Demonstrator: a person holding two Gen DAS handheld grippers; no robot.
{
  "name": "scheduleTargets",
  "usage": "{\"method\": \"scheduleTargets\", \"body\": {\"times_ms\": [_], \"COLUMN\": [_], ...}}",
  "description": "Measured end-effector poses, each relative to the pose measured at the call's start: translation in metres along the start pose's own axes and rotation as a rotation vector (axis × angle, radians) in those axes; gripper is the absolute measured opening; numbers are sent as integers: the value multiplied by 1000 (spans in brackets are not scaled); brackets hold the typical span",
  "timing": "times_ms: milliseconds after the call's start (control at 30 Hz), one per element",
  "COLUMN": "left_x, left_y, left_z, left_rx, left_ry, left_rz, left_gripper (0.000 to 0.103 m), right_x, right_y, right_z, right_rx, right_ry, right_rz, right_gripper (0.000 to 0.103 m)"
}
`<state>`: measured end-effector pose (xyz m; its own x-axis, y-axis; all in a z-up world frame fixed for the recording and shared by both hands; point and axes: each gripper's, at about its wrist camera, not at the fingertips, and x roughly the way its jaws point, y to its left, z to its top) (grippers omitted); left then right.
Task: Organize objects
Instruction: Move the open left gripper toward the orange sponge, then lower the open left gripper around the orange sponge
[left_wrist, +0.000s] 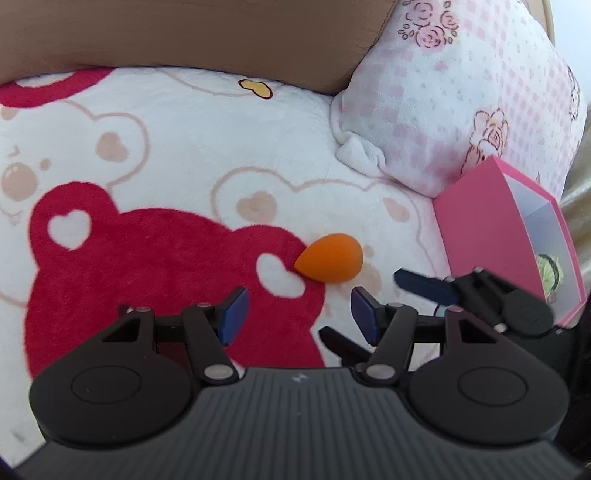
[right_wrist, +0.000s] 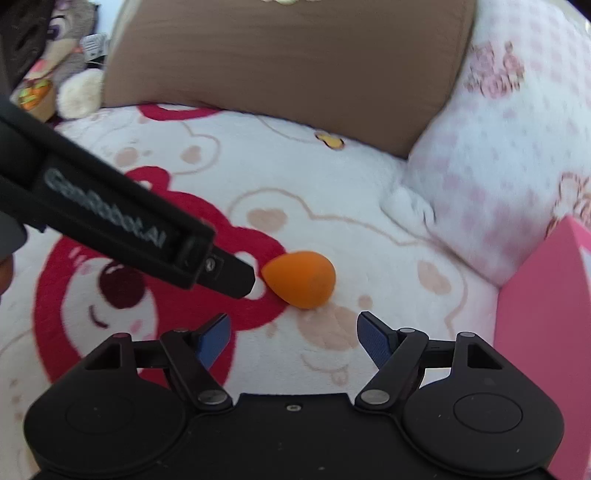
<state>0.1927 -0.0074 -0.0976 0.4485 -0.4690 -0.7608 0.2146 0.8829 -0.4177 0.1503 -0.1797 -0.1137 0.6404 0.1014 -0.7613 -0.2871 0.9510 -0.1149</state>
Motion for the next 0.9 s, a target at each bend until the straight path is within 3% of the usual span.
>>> {"method": "scheduleTargets", "body": {"times_ms": [167,567,700,833,900], "left_x": [17,32,35,35,34], "left_y": [11,27,29,31,32], "left_z": [5,1,1,-1,-2], "left_rx": [-57,-63,-63,-79,-74], "left_ry": [-31,-92,-109,-120,-127], "left_rz": [-14,-67,-83,-112,-113], "left_gripper": [59,56,52,46,45], "right_x": [14,31,34,34,33], "right_y": [-3,-7,-9,-7,-4], "right_z": [5,7,7,8,9], "right_rx": [25,-9,7,5,-3], "right_ry": [-1,6,-3,-10,-14], "right_rz": [-18,13,31,50,47], "right_gripper": [79,77,73,59,58]}}
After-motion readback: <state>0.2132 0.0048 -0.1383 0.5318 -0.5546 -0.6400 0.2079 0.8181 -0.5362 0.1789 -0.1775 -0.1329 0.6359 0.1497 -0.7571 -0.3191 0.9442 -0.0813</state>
